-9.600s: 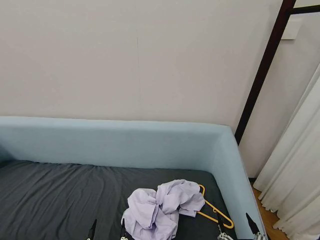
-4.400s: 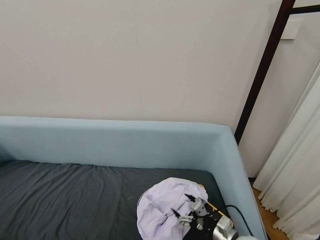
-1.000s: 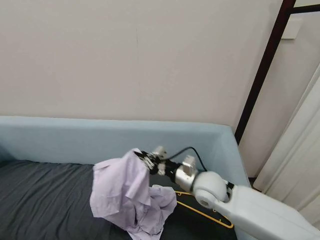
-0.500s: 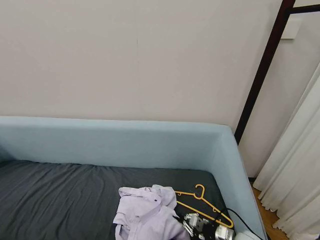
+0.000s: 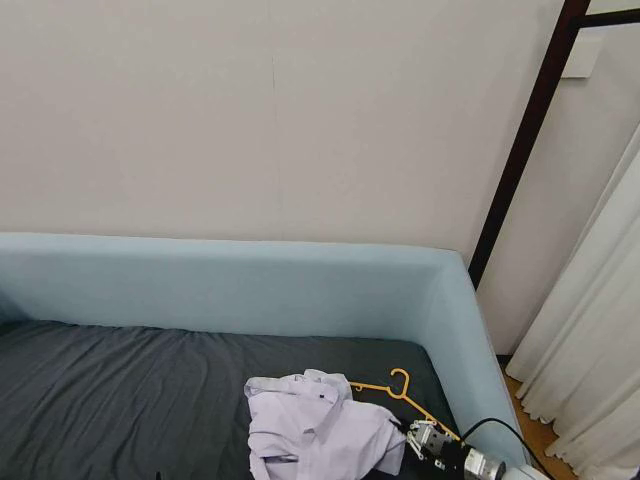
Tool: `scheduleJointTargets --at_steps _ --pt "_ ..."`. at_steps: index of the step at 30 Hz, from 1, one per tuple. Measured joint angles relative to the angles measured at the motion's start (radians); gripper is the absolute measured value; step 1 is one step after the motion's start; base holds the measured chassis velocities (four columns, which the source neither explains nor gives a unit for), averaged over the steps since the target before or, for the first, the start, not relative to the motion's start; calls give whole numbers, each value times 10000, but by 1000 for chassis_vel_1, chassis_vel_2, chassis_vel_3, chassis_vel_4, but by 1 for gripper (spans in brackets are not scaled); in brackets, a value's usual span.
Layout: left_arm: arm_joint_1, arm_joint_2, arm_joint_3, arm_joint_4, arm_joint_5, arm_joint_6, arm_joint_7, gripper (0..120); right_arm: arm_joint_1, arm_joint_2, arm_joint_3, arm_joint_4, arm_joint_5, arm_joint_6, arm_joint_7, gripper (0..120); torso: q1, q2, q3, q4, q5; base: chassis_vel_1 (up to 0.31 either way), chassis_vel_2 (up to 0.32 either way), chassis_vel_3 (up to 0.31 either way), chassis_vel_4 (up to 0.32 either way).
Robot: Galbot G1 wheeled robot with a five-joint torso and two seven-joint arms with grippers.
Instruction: Pick up the clothes from the sofa and hang them on the clothes hanger.
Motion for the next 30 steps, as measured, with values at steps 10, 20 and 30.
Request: scheduleJointTargets --at_steps 10,20,30 --pt "-124 111 167 121 -52 73 5 100 -782 -579 801 1714 481 -1281 1258 38 0 0 0 -1 -3 0 0 0 0" --pt "-117 244 109 115 -68 81 0 100 -935 -418 316 4707 4218 -4752 3130 73 0 0 0 1 -3 0 0 0 0" --pt "-46 251 37 86 -1 63 -26 100 211 534 -89 5223 8741 -6914 5241 100 0 0 1 3 -4 0 0 0 0"
